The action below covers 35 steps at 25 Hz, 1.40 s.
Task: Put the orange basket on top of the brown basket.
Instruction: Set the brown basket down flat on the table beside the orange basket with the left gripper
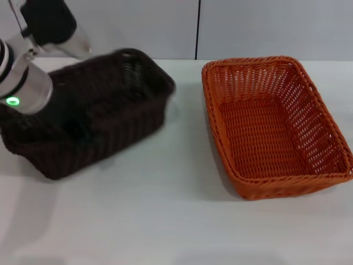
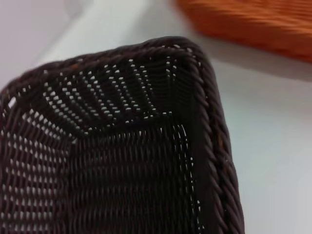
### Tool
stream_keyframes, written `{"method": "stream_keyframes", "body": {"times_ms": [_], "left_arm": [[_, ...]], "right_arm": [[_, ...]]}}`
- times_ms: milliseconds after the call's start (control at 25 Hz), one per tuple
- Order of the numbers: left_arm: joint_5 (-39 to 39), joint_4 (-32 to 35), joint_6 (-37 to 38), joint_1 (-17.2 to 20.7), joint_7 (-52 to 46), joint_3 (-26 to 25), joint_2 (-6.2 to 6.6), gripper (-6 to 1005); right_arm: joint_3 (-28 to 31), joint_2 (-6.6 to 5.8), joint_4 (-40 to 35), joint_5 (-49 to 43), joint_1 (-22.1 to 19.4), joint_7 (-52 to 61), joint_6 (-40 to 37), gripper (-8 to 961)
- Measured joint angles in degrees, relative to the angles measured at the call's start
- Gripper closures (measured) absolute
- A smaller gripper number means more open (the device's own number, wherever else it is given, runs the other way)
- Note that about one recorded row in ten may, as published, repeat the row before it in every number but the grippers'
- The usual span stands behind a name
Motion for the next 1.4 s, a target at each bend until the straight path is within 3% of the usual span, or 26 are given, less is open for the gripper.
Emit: {"method": "stream_keyframes", "body": {"times_ms": [160,400,760,1120,1400], "left_arm": [[-4.6,-0.1,-2.8,0.3,2.8,0.7,0.0,803],[-14.4,1.9,-0.1,0.7,4.5,6.1,-0.12,804],[-18.4,8.8,4.2,-2.6,4.5,12.5,-0.32,803],[-17.0,7.6,3.5,-3.1,-2.2,9.2,0.13,704],[-15.5,2.8,1.8,-0.9,-2.7,8.3,-0.02,605]], "right_arm": [[-0.1,0.0,-0.1,0.0,0.3,0.0,0.1,237],[-0.2,0.0,0.1,0.0,0.6,0.0,0.1,237],[-0.2,0.05,0.1,0.0,0.2,0.0,0.2,237],[-0.2,0.09,0.1,0.0,0.0,0.3,0.2,237],[-0.6,0.09,-0.2,-0.1,-0.5,1.1,0.2,237]]}}
